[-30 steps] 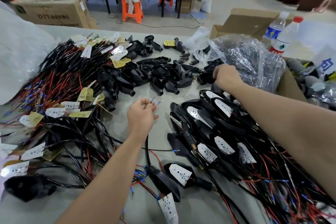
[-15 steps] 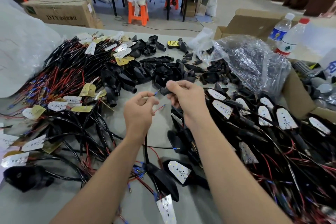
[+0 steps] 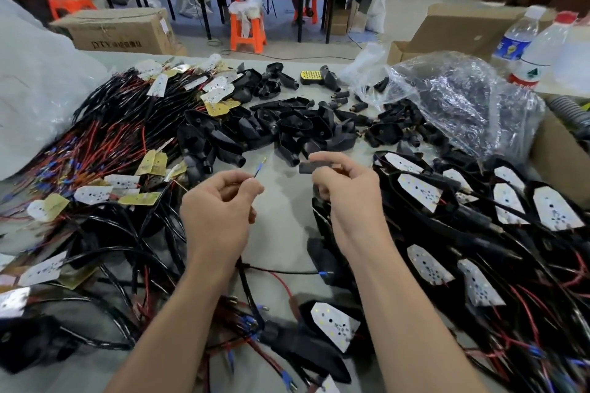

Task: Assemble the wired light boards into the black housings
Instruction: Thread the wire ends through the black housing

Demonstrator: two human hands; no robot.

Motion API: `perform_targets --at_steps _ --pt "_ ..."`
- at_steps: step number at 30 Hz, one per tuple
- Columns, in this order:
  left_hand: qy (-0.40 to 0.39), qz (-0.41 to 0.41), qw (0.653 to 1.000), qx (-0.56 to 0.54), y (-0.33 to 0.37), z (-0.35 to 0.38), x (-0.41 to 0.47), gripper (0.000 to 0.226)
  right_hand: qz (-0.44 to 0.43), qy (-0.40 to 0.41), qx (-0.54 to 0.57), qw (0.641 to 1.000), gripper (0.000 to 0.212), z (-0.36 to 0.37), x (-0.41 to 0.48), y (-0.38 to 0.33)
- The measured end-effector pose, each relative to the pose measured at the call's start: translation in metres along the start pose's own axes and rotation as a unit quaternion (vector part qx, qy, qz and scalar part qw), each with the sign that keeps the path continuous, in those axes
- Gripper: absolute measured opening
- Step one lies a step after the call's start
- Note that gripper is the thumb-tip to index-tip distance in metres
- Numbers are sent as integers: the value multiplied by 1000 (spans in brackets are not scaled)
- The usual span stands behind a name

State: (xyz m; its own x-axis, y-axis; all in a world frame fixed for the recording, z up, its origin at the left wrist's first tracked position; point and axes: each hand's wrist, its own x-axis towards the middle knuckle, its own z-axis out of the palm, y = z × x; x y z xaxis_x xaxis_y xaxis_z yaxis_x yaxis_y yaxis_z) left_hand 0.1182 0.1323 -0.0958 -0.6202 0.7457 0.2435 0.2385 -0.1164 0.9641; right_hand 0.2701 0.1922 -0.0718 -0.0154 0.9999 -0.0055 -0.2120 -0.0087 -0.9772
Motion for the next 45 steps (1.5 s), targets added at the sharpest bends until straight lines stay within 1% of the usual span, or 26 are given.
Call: perform_targets --at_steps 2,5,8,12,15,18,22,24,27,29,31,34,37,38,40,41,42,45 --pt "-16 15 999 34 -1 1 -6 9 9 -17 48 999 21 -2 2 -2" --pt "-28 33 995 85 1 6 -11 4 3 -44 80 996 24 -4 0 -3" --pt "-34 39 995 90 3 11 -13 2 -15 -56 61 996 10 -4 -4 -1" --pt "-48 59 994 84 3 10 -15 3 -10 -34 98 995 4 -4 -2 0" --pt "-55 67 993 76 2 8 -16 5 5 -19 128 992 5 -2 0 0" --pt "-61 69 992 82 2 8 -16 2 13 -13 126 992 15 -3 3 1" --pt "-64 80 989 109 3 9 -17 5 6 -36 102 994 22 -3 2 2" --pt "-67 78 989 107 3 9 -18 2 7 -42 95 995 20 -3 1 1" --pt "-67 70 990 103 2 8 -17 8 16 -51 99 994 15 -3 1 0" --pt "-69 73 989 107 3 8 -17 11 21 -65 94 993 18 -4 1 1" --pt "-78 84 988 105 4 8 -18 8 18 -78 78 994 22 -4 1 2" --pt "-84 102 986 99 6 8 -22 4 -2 -104 42 994 20 -5 0 3" --pt "-69 79 992 74 6 10 -21 9 -19 -156 -7 988 15 -5 -2 3" --pt "-71 68 993 70 8 10 -21 16 -19 -160 -12 987 14 -4 -3 3" --pt "-95 51 991 83 9 7 -20 43 -10 -141 2 990 15 -4 -2 3" --pt "-108 47 988 103 10 4 -19 52 0 -128 16 992 16 -4 -1 3" --pt "-122 42 984 123 11 0 -17 54 10 -120 32 992 16 -4 -1 2" --pt "-180 1 973 142 13 -12 -9 29 21 -113 49 992 14 -4 0 2"
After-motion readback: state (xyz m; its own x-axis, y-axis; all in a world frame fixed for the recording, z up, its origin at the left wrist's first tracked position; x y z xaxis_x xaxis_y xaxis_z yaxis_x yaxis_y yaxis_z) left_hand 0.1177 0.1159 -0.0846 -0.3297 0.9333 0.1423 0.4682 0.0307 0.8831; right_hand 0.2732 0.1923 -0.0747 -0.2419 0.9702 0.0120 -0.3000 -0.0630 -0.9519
